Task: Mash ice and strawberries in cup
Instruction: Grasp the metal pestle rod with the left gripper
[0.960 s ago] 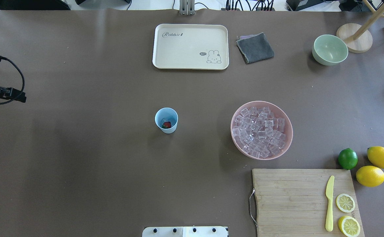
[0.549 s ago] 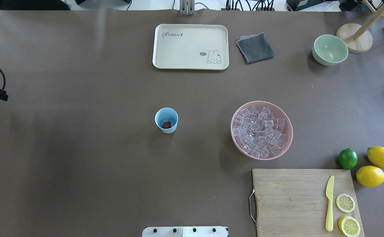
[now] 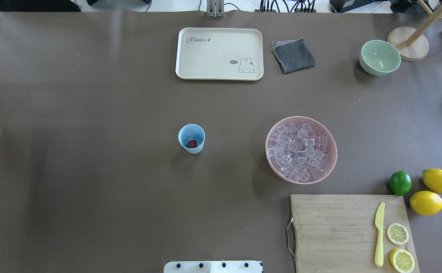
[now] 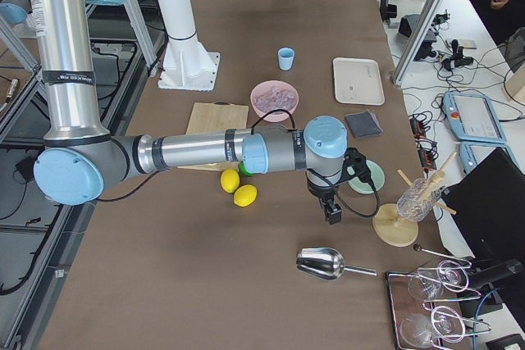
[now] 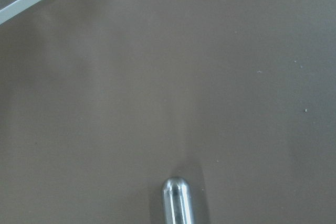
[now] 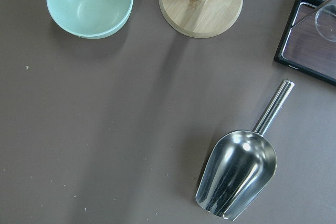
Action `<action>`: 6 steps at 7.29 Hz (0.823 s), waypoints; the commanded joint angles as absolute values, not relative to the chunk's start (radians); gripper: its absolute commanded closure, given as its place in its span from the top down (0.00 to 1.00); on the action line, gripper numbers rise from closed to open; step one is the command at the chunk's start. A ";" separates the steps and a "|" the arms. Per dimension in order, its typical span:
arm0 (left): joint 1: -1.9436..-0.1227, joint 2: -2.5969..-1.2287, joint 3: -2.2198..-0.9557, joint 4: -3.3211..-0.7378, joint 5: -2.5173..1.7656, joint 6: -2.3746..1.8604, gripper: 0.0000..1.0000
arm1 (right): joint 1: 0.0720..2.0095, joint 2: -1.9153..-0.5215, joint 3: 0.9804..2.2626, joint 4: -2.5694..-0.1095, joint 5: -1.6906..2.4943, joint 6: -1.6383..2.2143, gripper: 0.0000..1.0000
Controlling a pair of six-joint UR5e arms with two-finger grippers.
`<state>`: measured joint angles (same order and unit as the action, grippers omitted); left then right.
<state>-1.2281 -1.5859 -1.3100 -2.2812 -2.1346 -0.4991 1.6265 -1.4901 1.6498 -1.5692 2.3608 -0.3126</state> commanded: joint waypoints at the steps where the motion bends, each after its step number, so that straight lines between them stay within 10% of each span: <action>1: -1.223 -1.582 -1.258 -2.351 -2.169 -0.529 0.97 | 1.643 -1.493 1.666 -1.569 2.361 -0.313 1.00; 6: -1.178 -1.545 -1.261 -2.474 -2.191 -0.644 0.73 | 1.647 -1.502 1.661 -1.569 2.359 -0.313 1.00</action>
<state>-1.1881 -1.5490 -1.2604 -2.4589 -2.1899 -0.6291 1.6473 -1.4998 1.6662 -1.5693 2.3606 -0.3129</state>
